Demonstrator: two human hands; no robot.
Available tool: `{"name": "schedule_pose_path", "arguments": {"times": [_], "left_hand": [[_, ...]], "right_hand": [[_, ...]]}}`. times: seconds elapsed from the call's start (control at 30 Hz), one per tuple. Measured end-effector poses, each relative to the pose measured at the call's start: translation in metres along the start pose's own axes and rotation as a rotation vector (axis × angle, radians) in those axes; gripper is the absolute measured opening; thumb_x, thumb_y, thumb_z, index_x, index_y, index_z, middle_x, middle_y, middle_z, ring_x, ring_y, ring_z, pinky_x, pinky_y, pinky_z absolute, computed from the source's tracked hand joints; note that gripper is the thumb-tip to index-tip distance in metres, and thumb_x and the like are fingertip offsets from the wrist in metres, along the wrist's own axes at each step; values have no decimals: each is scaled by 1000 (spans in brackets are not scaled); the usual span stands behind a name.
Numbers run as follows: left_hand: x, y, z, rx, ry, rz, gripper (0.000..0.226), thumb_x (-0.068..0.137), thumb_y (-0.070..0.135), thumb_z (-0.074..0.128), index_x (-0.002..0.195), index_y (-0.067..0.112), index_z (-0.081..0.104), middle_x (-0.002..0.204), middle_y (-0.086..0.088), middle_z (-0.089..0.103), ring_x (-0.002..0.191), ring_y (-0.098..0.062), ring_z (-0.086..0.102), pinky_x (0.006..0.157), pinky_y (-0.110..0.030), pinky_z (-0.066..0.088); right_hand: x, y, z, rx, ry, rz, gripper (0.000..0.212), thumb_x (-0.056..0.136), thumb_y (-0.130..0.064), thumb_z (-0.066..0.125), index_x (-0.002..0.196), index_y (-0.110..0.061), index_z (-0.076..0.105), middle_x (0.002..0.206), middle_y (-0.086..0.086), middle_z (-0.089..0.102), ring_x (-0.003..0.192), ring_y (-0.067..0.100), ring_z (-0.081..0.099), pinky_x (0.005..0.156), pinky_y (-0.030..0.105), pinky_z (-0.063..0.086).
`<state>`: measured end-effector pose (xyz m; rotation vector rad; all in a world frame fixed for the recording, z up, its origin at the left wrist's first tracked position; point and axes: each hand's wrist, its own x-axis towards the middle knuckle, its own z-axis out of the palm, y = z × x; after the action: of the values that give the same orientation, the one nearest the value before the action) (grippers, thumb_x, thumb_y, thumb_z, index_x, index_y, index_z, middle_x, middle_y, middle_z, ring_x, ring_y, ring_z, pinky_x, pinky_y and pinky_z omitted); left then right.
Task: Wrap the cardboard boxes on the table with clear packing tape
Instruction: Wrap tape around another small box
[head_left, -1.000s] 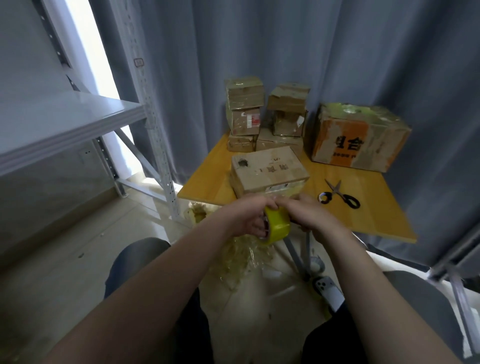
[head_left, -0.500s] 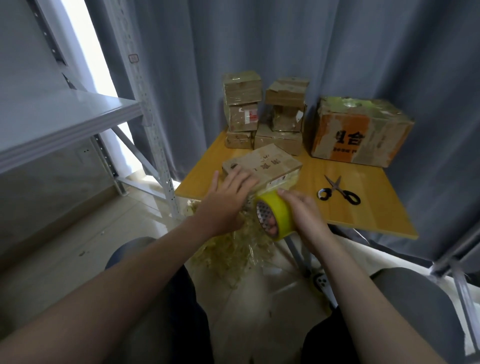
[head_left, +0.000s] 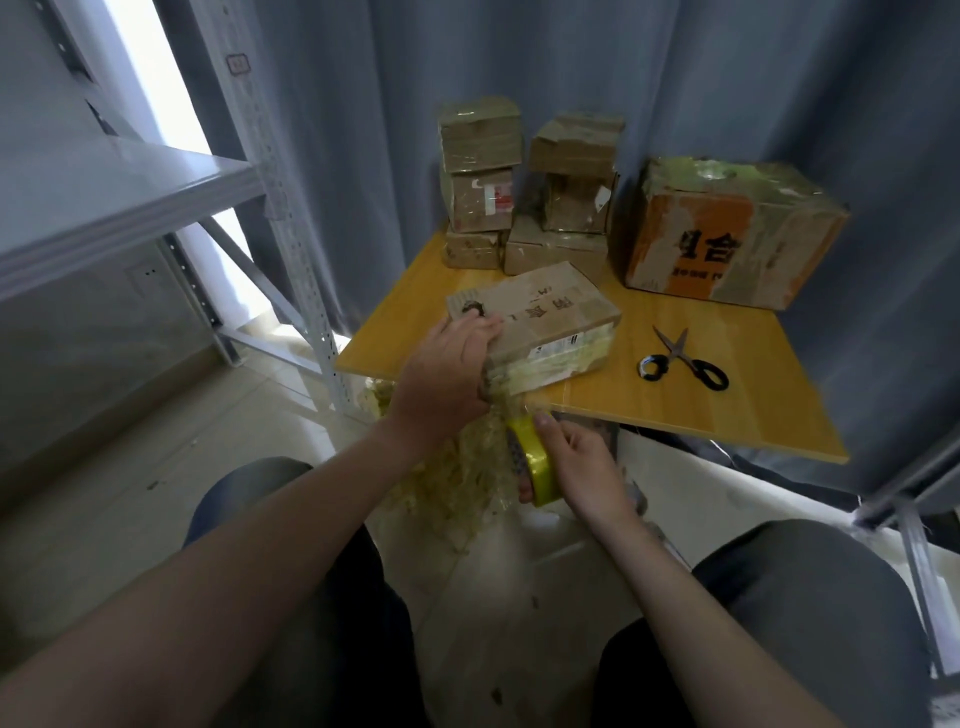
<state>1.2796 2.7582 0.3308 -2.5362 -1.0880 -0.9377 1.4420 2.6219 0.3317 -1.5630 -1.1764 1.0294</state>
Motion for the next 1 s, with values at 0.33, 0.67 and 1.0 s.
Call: {"name": "schedule_pose_path", "arguments": {"times": [0.33,0.67,1.0], "left_hand": [[30,3,-66,-193,-191,-166,96,60,57,91,141,22,53,129,3,67,117,-19,61,100,-37,48],[39,-17,-72,-512,-370,-336,96,82,49,83,162,31,31,134,14,51,116,-2,46,81,-4,33],[32,-21,-61,-238,-292,66,58,102,55,49,155,31,46,162,6,35,152,-25,22,123,-52,26]], "right_hand": [[-7,-27,-8,41,103,-126,34,106,-32,57,86,-7,69,60,-3,70,53,8,68,51,21,52],[5,-83,-16,95,169,-265,39,104,-41,56,73,-20,67,53,-8,63,49,3,59,50,16,45],[5,-74,-14,186,153,-302,42,107,-34,53,70,-16,65,51,-1,62,43,11,57,44,19,45]]}}
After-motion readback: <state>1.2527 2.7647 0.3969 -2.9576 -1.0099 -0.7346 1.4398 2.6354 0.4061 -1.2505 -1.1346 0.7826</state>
